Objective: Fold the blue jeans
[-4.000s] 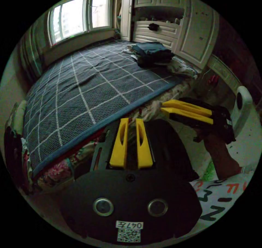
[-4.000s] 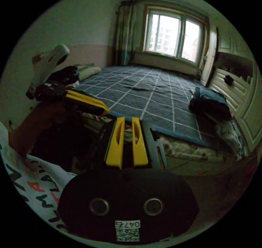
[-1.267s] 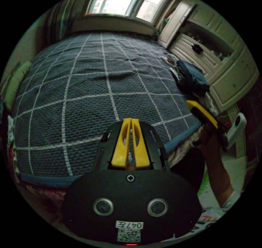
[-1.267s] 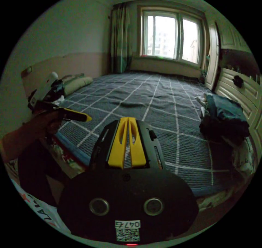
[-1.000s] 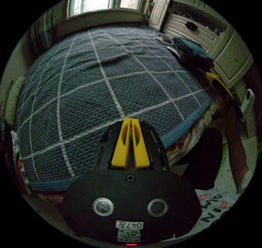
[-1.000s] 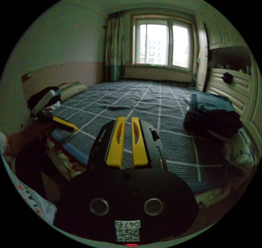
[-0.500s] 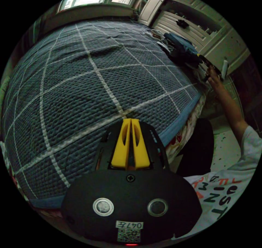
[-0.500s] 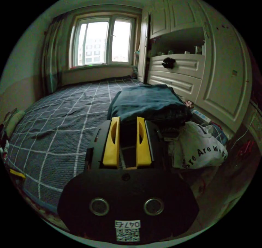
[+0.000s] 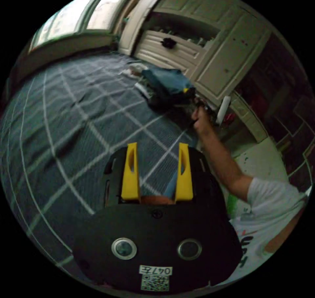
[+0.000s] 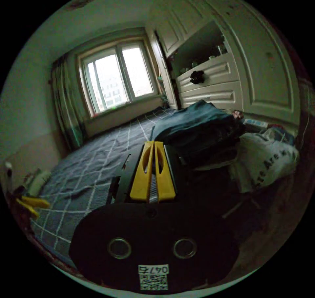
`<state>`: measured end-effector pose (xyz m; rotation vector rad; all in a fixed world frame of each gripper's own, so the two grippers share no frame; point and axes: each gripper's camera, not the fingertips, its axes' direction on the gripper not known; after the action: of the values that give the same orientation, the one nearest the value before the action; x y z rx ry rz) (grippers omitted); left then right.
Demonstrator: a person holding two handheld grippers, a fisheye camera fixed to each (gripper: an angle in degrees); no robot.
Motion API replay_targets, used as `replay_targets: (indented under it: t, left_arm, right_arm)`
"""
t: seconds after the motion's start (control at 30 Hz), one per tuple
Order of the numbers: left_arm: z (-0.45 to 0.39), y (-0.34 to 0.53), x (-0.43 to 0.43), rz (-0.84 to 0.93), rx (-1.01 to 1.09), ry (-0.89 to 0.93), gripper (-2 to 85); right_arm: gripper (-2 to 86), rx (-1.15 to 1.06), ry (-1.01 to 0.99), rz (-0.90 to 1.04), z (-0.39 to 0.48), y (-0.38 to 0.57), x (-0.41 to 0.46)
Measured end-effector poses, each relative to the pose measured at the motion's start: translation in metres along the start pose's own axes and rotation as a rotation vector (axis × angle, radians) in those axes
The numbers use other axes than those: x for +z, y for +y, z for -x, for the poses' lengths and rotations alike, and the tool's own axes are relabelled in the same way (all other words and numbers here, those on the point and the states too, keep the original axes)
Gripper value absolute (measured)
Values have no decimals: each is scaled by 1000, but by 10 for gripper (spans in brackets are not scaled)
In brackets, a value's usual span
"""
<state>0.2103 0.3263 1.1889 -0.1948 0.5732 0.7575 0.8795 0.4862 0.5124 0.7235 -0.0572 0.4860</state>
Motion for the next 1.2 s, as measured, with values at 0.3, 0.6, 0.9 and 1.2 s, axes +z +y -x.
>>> replay_targets:
  t: [0.3,0.6,0.9,1.2]
  left_arm:
    - [-212,-235,108,227,434,-375,148]
    - [-274,-253,130,373,503,-598,1]
    - [-257,-142,-152,-287,249,-473,-8]
    - [-283,-15,-377,-334,248,-644,-8]
  right_arm:
    - [-5,28,-114,-45,-9,12,-13]
    - [-5,-64,-175,-16,7,-7,-41]
    - [-7,-253,-410,-291,128,-33,-139]
    - [27,-544,-1150,-232,311,-36,-236]
